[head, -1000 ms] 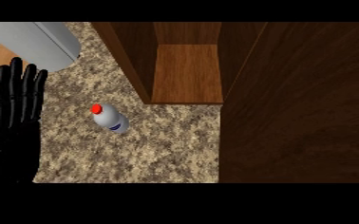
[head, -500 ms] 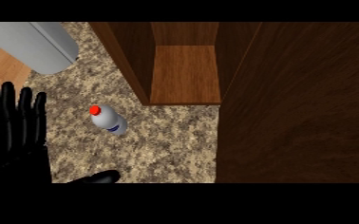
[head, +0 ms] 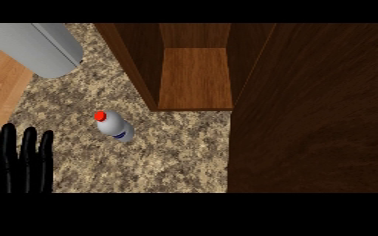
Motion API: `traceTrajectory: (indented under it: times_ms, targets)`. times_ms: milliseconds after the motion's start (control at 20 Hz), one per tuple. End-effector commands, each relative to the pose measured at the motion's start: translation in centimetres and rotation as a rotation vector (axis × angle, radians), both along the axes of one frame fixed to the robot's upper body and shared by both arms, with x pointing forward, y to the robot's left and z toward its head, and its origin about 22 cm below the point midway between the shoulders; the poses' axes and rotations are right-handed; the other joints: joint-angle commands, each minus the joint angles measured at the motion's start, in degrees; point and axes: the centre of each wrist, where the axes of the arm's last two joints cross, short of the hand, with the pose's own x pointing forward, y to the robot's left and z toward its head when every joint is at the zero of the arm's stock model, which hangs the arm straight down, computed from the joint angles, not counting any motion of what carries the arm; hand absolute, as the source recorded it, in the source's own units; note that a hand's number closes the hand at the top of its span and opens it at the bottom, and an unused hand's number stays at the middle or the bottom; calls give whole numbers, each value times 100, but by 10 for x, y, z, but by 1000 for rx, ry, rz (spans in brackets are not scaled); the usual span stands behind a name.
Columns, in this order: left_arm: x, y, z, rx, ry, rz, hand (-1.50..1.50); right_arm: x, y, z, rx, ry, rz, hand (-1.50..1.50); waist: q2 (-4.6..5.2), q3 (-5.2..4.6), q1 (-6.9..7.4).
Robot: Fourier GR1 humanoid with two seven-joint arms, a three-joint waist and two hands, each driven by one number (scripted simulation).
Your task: Pick up the bottled water, place it into the cabinet and close the cabinet
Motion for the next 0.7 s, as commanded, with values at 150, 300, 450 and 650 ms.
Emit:
traceTrajectory:
  times_ms: [150,300,450,650]
  targets:
    - [4,1,-10,15,-3,43,-150,-28,4,21,10,-47,14,-150,12,-5,-21]
    - [-13,9,0,40,-21,42,-150,-30,-5,21,1,-44,-5,-150,9,-4,6]
    - [-4,-2,-14,20,22,33,-150,-45,-11,31,7,-50,5,-150,6,-3,-47]
    - [-4,3,-21,12,55,45,-150,-53,-4,37,1,-47,9,-150,8,-8,-36]
